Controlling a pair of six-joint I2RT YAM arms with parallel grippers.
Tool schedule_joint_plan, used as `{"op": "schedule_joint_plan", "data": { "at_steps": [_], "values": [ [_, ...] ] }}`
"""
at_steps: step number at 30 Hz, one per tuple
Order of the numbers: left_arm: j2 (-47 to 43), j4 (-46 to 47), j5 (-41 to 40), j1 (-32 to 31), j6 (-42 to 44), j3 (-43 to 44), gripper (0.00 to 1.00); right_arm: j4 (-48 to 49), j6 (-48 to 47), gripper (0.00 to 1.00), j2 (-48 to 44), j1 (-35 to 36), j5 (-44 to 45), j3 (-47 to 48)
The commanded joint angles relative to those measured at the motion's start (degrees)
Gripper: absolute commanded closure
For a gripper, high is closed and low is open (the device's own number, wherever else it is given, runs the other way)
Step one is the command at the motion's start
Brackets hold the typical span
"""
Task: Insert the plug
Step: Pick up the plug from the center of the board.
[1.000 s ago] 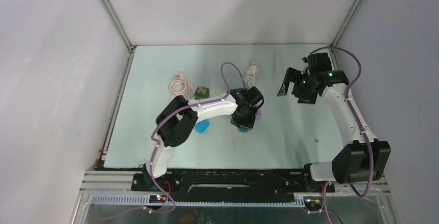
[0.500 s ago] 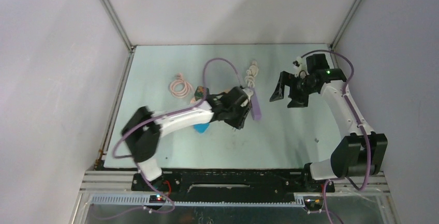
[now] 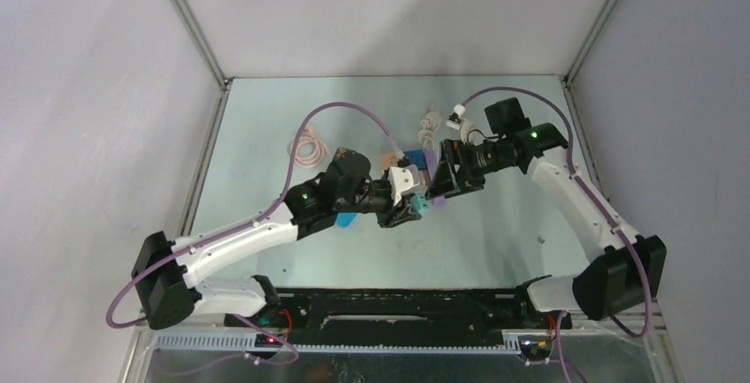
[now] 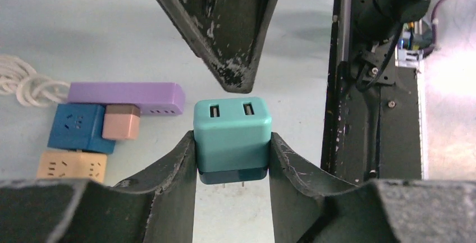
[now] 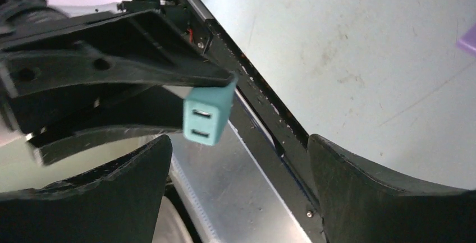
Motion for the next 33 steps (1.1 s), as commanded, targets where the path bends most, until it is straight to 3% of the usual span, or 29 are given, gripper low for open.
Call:
{"op": "schedule_joint_plan", "data": {
  "at_steps": [1,6,14,22,25,28,29,30,33],
  "values": [
    [-3.3,1.0,5.6,-0.1,9.6,-0.6,1.00,2.6,-5.3,0.08,-7.0,2.6,-1.1,3.0],
    [-4.0,-1.0,4.1,-0.1,11.3,0.9,1.00,0.4,-5.6,0.10,-8.1,6.9,4.5,4.0],
    [-4.0,-3.3,1.6,-0.1,12.3,2.8,1.00,-1.9,0.4,0.24,-1.4,12.5,11.9,7.6],
    [-4.4,-1.9,-0.4,-0.1,11.2,2.4,1.00,-1.8,3.8,0.32,5.3,14.7,10.7,10.6],
    [-4.0,-1.7,-1.7,-0.1,10.9,2.5,1.00,-2.4,4.0,0.46,7.5,15.9,9.2,12.2],
    [-3.9,-1.3,-4.4,-0.1,10.3,2.3,1.00,-3.3,3.4,0.88,8.4,16.5,7.9,12.8],
    [-3.9,-1.0,-5.3,-0.1,10.2,2.3,0.96,-3.3,3.2,0.98,8.2,16.5,7.9,12.7],
    [-4.0,-0.4,-6.2,-0.1,9.5,2.1,0.86,-3.5,3.0,1.00,8.0,16.5,8.3,12.6],
    [-3.7,1.0,-11.0,-0.2,6.5,2.3,0.41,-4.5,2.0,1.00,7.4,16.1,10.6,12.5]
  ]
}}
